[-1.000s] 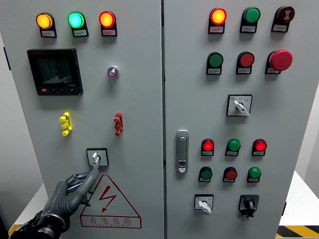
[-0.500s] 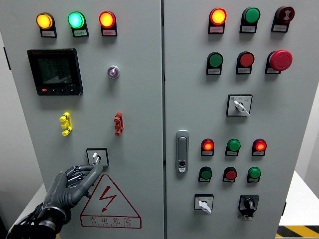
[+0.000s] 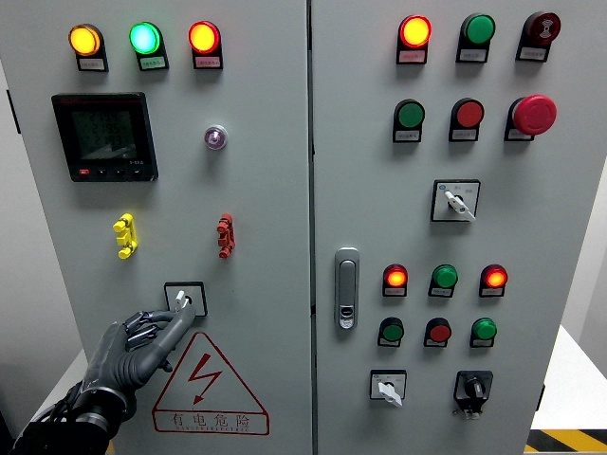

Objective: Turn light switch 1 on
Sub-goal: 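Grip the rotary switch knob with the left hand fingers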

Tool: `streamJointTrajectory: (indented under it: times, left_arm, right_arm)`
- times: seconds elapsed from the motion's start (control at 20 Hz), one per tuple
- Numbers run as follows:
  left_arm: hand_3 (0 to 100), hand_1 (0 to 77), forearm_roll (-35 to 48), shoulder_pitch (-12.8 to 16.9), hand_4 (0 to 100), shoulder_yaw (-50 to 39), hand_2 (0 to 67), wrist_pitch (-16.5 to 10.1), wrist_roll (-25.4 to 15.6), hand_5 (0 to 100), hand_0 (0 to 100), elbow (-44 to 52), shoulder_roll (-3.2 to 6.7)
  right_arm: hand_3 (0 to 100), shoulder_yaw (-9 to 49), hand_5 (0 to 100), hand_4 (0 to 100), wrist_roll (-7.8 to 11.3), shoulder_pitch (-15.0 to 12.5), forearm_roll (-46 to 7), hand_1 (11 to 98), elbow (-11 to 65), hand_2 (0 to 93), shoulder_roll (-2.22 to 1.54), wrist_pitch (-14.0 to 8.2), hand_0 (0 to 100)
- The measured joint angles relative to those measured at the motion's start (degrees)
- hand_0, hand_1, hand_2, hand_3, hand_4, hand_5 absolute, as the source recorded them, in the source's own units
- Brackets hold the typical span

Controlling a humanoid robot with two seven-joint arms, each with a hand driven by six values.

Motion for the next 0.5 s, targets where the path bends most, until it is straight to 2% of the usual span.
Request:
streamJointTrajectory:
  times: [0.5]
  left_arm:
    - [87,57.7,0.08,-1.16,100,0.36,46.0,1.34,2.32,77,0,0.00,-0.22]
  right_arm:
    - [20,0.00,10,19,0.00,0.00,0.00,18.7,-0.04,0.0,0.00,-0.03,0]
